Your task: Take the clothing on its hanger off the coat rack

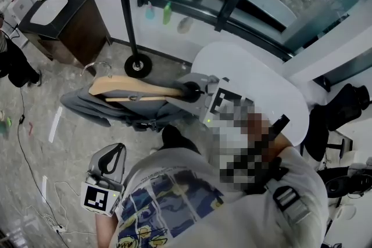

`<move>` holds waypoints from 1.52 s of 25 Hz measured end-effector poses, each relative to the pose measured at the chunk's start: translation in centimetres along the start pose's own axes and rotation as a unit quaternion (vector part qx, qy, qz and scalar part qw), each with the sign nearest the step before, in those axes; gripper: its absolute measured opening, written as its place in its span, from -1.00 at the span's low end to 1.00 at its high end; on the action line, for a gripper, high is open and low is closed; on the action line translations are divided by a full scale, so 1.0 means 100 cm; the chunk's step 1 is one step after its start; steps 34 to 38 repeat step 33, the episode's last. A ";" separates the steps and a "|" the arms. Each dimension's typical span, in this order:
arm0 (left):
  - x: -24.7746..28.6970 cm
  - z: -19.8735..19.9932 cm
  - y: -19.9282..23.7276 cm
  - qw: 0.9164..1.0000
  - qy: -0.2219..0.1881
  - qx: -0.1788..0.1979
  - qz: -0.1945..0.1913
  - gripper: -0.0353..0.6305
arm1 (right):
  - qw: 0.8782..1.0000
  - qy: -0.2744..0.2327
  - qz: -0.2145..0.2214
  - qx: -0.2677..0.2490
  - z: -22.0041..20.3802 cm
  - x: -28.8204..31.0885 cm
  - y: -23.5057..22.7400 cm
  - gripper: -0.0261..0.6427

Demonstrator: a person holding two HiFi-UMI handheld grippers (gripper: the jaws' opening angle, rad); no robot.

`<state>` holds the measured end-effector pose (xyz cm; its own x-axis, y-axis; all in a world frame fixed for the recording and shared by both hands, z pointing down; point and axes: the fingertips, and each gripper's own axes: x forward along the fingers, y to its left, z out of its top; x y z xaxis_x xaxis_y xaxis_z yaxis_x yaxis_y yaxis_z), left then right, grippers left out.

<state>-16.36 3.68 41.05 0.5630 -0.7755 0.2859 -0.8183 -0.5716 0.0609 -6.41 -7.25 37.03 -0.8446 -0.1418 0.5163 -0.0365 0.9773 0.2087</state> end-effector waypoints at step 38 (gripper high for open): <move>0.029 0.000 0.024 1.000 0.006 -0.010 -0.006 -0.85 | 1.000 0.008 -0.001 0.010 -0.013 0.018 -0.036 -0.89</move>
